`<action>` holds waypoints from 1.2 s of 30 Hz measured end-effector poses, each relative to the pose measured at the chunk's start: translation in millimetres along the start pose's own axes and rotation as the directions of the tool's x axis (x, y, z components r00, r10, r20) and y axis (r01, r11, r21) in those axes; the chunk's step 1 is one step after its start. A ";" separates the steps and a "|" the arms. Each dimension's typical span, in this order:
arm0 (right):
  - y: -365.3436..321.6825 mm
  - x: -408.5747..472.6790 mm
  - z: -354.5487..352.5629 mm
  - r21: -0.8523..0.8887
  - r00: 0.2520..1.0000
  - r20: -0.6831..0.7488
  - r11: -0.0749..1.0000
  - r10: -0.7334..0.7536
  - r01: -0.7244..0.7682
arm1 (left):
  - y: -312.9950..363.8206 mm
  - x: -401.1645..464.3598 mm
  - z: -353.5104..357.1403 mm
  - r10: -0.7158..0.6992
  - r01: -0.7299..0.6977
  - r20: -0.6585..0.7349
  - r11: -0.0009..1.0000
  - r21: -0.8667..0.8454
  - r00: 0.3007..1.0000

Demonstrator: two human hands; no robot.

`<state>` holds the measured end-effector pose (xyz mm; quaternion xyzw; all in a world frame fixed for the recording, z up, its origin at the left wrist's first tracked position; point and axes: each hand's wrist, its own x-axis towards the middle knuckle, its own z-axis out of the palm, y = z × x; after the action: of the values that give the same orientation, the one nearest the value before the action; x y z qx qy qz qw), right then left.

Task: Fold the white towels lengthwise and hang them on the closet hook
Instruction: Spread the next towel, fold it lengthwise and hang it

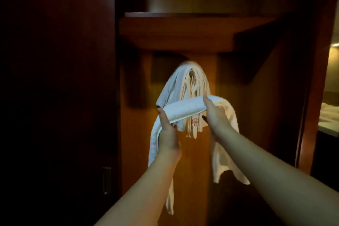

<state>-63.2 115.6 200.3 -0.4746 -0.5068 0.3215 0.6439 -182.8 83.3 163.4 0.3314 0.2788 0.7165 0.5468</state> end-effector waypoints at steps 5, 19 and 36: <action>13.1 32.6 3.3 -0.063 0.997 -0.065 0.997 -0.045 0.041 | 23.3 57.7 -2.3 0.078 -0.077 -0.091 0.997 0.016 0.993; -13.4 160.6 -12.7 0.160 0.978 -0.202 0.984 -0.049 0.082 | 77.5 203.5 11.5 0.166 -0.203 0.249 0.970 0.131 0.954; -56.4 366.1 -33.0 0.040 0.965 0.102 0.970 -0.243 0.240 | 85.0 377.1 107.4 0.272 -0.390 0.440 0.898 0.203 0.856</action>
<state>67.1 414.5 379.2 -0.3826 -0.5899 0.2723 0.6569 -218.7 431.5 359.4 0.5895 0.1994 0.6695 0.4056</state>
